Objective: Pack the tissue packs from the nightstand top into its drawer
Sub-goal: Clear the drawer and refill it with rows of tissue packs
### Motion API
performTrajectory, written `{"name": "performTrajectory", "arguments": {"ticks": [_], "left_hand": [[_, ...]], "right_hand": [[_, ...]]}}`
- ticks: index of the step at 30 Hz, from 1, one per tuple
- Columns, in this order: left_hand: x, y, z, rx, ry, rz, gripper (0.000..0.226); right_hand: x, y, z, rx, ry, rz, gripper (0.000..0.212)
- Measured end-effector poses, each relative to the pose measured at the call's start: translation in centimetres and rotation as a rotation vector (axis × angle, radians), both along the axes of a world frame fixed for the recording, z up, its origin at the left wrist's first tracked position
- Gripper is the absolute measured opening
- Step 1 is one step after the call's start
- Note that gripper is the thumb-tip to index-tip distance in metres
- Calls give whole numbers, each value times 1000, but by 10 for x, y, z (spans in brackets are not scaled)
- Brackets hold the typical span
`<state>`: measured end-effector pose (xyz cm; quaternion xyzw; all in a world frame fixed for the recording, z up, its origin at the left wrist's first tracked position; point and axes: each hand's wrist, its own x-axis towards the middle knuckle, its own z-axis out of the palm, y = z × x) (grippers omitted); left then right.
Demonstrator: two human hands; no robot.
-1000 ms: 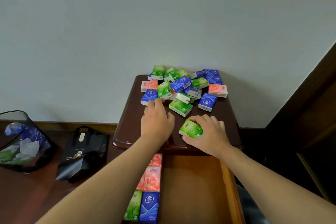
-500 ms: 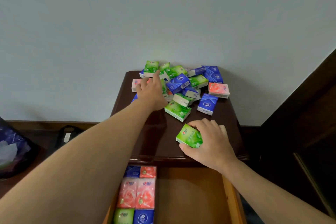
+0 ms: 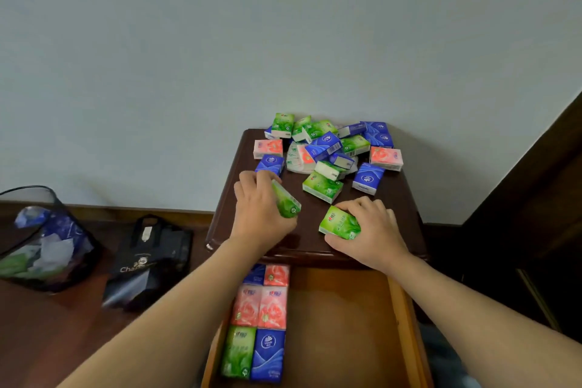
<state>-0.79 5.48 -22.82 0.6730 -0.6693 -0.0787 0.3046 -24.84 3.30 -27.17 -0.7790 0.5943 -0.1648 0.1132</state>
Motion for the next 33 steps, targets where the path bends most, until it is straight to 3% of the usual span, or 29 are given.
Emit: {"name": "performTrajectory", "arguments": {"ticks": [3, 9, 12, 16, 20, 25, 29, 33], "left_hand": [[3, 51, -9, 53, 105, 3, 77], [-2, 132, -34, 242, 661, 72, 86], [0, 164, -52, 258, 803, 99, 84], [7, 190, -70, 231, 856, 198, 57], [12, 204, -82, 246, 834, 179, 48], [12, 208, -87, 268, 879, 166, 32], [13, 205, -88, 237, 926, 182, 27], [15, 203, -90, 210, 959, 215, 26]], "right_hand": [[2, 12, 14, 121, -145, -8, 65], [26, 92, 16, 254, -514, 130, 66], [29, 134, 2, 412, -585, 62, 70], [26, 163, -26, 619, -639, -172, 50], [31, 160, -48, 760, -708, -464, 46], [52, 143, -74, 831, -965, -694, 31], [78, 125, -82, 755, -1109, -784, 33], [95, 111, -87, 583, -940, -794, 36]]}}
